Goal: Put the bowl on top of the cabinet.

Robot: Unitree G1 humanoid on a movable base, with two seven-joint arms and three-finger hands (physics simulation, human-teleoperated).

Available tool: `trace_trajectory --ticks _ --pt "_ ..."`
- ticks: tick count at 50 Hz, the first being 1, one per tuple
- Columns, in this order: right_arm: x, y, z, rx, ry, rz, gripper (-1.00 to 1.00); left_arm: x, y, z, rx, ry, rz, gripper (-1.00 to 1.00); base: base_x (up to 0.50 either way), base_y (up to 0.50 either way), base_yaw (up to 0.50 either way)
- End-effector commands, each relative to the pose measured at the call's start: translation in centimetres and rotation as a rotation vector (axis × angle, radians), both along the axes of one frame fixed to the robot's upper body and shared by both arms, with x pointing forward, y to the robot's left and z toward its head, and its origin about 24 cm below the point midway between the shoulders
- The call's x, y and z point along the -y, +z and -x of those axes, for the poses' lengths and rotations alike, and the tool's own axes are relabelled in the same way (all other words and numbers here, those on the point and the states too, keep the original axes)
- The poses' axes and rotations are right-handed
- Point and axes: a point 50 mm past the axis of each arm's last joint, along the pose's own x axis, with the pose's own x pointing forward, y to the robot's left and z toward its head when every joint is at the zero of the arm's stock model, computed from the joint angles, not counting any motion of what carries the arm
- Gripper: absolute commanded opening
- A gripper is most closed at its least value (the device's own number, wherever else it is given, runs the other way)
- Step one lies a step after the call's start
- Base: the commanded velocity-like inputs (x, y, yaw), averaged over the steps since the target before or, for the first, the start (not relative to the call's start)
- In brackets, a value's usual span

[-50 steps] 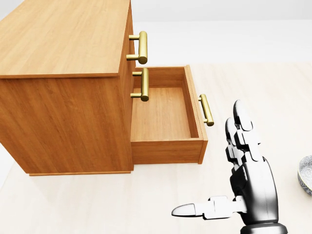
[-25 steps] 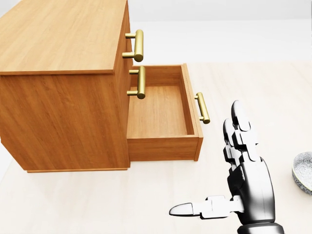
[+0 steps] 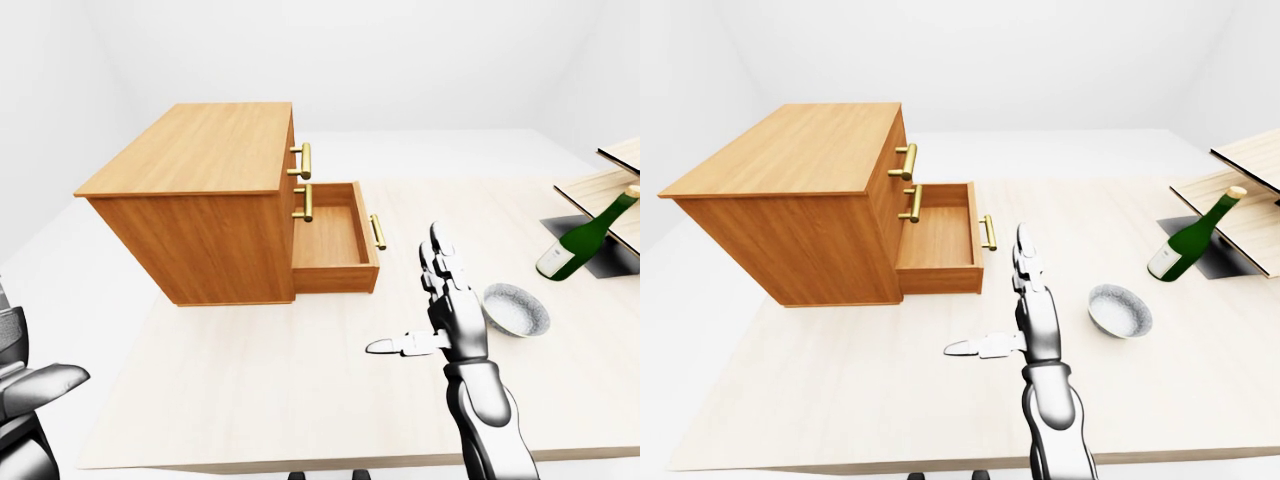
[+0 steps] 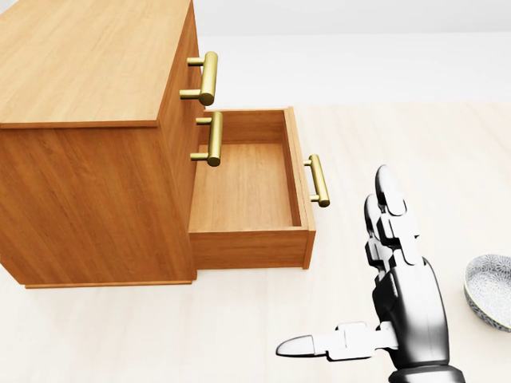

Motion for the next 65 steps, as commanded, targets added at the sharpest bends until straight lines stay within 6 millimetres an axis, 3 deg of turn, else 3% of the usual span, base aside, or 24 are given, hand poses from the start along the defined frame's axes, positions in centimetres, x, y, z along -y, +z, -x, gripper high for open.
trace_trajectory --ticks 1,11,17,20,21,25,28,33,38,47,56,65 --pt "0.0 0.0 -0.1 0.0 -0.01 -0.001 1.0 -0.1 0.0 0.0 -0.002 0.001 0.001 1.0 0.46 0.0 0.0" --pt "0.3 0.4 0.2 0.02 -0.027 -0.029 1.0 -0.1 0.0 0.0 -0.002 0.003 0.002 1.0 0.03 0.0 0.0" --pt "0.6 1.2 1.3 0.047 -0.021 0.059 1.0 -0.1 -0.1 -0.1 -0.006 0.007 0.0 1.0 0.0 0.0 0.0" --pt "1.2 3.1 2.4 0.126 -0.024 0.13 1.0 -0.3 0.0 -0.1 -0.001 0.012 -0.001 1.0 0.0 0.0 0.0" --pt "1.5 4.7 3.2 0.191 -0.027 0.19 1.0 -0.7 0.1 -0.1 0.002 0.017 0.011 1.0 0.0 0.0 0.0" --pt "2.1 7.8 5.0 0.313 -0.032 0.397 1.0 -0.6 0.2 0.0 0.002 0.016 0.012 1.0 0.0 0.0 0.0" --pt "2.6 9.2 5.9 0.337 -0.039 0.56 1.0 -0.4 0.1 -0.1 -0.003 0.014 0.007 1.0 0.0 0.0 0.0" --pt "4.3 9.1 5.5 0.139 -0.144 0.842 1.0 -0.6 0.1 0.0 -0.001 0.018 0.01 1.0 0.0 0.0 0.0" --pt "6.5 9.3 5.7 0.026 -0.411 0.902 1.0 -0.6 0.1 0.0 -0.001 0.018 0.011 1.0 0.0 0.0 0.0" --pt "8.8 9.1 7.1 -0.09 -0.49 1.071 1.0 -0.4 0.0 -0.1 -0.007 0.019 0.006 1.0 0.0 0.0 0.0" --pt "11.9 8.3 8.0 -0.215 -0.553 1.074 1.0 -0.4 -0.1 -0.3 -0.013 0.019 0.002 1.0 0.0 0.0 0.0" --pt "13.6 5.0 6.9 -0.382 -0.5 1.011 1.0 -0.3 -0.2 -0.5 -0.02 0.017 -0.001 1.0 0.0 0.0 0.0"
